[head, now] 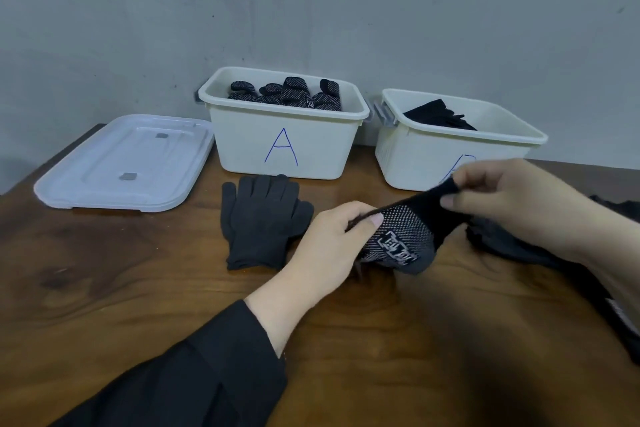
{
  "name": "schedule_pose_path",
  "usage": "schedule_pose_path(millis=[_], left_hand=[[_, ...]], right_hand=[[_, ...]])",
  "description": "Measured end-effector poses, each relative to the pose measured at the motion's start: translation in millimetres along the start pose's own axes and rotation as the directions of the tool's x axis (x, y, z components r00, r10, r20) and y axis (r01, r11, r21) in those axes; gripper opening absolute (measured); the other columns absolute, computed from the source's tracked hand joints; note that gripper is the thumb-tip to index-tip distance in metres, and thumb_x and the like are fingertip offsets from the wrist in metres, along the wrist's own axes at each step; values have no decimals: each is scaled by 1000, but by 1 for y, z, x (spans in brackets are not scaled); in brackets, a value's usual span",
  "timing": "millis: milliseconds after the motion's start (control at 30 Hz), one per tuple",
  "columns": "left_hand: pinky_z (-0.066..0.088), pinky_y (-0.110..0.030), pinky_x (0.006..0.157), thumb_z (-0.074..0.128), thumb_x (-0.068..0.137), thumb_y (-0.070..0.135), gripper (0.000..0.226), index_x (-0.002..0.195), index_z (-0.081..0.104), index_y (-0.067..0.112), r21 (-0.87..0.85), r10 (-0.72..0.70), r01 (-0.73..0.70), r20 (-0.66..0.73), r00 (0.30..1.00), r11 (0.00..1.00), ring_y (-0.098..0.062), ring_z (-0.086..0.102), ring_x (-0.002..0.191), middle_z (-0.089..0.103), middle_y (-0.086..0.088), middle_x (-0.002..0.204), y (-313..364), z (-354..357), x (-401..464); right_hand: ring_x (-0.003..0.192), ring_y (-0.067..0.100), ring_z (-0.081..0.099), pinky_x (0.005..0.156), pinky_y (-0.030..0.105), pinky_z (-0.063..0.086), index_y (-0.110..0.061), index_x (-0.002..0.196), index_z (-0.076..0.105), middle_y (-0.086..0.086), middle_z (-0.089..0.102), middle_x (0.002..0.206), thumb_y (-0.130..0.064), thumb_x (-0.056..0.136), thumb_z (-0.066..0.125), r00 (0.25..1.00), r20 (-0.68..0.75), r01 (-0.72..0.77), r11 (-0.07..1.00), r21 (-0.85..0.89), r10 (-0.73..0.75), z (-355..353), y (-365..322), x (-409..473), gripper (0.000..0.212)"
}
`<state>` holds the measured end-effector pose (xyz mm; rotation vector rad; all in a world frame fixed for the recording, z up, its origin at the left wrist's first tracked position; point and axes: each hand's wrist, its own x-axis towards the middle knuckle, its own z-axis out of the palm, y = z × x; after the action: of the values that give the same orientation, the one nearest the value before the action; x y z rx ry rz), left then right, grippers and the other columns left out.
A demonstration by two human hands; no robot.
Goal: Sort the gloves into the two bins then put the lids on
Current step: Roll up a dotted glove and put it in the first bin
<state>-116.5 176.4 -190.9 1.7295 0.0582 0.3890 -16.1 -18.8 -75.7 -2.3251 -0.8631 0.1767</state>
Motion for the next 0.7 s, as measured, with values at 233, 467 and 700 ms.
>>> schedule_pose_path(millis=[233,467,700], left_hand=[[54,-27,81,58,98,35,17,94,71,25,270,84,-57,-89,993,961,-3,64,86,71,12,87,-2,-11,-4],[41,-10,73,61,96,29,8,96,69,30,604,302,-112,-223,927,789,2,57,89,64,20,89,-1,-71,-21],[44,-26,87,66,87,49,14,96,69,39,791,41,-79,68,997,607,1,52,95,60,23,96,-16,-129,-35]], right_hand=[[68,10,66,73,35,61,-18,84,68,-9,72,66,-13,94,70,970,-240,32,953,300,43,-8,-28,33,12],[73,-9,61,75,11,48,-33,90,64,-18,67,80,-17,96,66,821,-517,269,963,-27,-244,7,-33,23,17],[130,-11,40,111,8,24,-39,130,61,-32,47,138,-62,93,48,965,163,247,914,-323,-203,112,22,-33,46]])
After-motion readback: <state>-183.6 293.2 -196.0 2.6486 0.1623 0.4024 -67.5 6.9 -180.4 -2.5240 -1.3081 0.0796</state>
